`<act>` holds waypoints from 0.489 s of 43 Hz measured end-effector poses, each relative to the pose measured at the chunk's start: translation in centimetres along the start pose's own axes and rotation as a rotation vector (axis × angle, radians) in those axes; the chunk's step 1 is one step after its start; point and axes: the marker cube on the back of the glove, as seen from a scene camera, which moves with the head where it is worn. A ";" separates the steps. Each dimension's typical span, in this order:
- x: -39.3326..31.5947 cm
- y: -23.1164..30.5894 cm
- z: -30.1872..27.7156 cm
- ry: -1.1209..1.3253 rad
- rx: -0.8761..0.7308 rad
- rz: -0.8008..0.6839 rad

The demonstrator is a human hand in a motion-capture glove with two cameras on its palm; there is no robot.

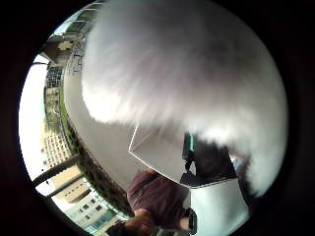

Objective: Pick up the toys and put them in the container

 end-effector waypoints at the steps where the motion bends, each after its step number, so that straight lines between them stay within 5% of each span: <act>1: 0.0 0.1 0.2 -0.007 -0.028 -0.005; 21: 12.6 12.4 1.0 -0.125 0.015 0.183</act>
